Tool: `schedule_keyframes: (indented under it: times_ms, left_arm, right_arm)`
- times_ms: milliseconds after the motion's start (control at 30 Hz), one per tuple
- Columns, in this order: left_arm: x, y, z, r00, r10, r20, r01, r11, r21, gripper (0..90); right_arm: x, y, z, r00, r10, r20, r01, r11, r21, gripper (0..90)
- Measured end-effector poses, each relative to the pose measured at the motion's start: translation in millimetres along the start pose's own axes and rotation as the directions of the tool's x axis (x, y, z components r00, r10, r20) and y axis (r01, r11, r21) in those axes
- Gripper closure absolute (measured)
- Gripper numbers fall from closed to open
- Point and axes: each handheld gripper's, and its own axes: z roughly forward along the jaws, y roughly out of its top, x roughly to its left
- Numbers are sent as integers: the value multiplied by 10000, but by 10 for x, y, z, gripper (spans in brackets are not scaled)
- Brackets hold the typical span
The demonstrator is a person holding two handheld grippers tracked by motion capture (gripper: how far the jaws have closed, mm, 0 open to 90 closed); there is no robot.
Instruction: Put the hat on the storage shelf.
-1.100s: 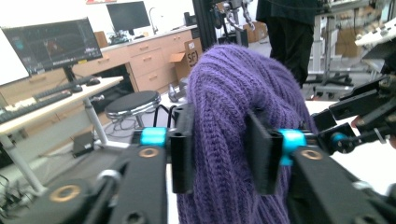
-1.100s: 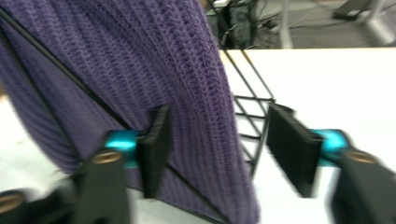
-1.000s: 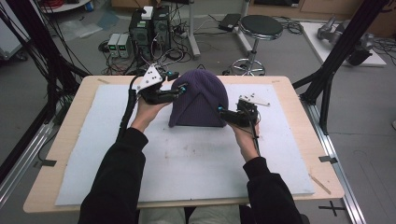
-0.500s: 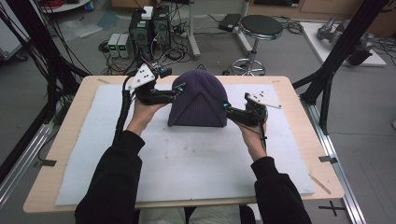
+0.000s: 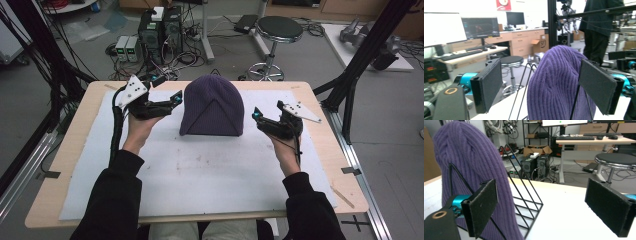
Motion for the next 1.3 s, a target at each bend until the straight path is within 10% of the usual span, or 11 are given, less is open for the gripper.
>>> schedule_keyframes:
  times_ms: [800, 1300]
  left_arm:
    - [-108, -239, -703, 9902, -152, -1388, 176, 9997, 162, 185]
    - [-158, -456, -1001, 9666, -384, -2536, 494, 9981, 368, 181]
  right_arm:
    - [-316, -358, -532, 9955, -125, 936, 129, 9999, -41, 105]
    - [-384, -685, -741, 9842, -12, 1772, 119, 9982, -590, 106]
